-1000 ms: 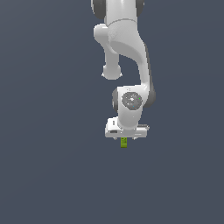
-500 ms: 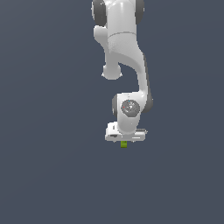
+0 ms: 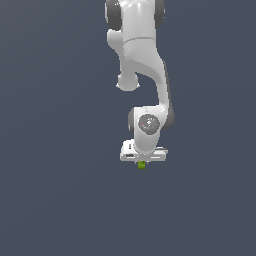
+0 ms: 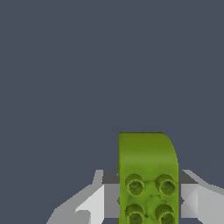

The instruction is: Pick up the object and move it to a goal position.

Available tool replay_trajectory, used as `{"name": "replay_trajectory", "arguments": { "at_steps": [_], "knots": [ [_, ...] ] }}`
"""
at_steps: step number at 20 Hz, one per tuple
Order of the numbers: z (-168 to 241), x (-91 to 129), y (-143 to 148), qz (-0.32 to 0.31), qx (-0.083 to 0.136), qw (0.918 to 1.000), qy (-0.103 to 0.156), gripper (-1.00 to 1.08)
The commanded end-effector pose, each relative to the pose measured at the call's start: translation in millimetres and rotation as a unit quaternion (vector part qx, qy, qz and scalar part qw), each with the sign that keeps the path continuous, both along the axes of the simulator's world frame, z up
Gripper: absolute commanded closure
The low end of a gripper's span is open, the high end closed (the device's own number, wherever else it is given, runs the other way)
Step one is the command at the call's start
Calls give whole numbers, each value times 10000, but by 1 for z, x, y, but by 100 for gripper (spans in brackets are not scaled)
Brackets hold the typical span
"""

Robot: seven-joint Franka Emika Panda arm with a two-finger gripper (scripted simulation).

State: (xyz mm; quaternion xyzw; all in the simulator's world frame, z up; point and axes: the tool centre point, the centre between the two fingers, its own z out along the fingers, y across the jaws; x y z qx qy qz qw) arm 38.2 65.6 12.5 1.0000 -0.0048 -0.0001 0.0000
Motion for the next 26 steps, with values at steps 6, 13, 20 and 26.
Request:
{"name": "replay_trajectory", "arguments": {
  "at_steps": [6,13,20,26],
  "knots": [
    [5,0,-3,1,0,10000,-1,108],
    [38,3,-26,1,0,10000,-1,108],
    [102,7,-69,2,4,10000,-1,108],
    [164,13,-110,2,4,10000,-1,108]
  ]
}}
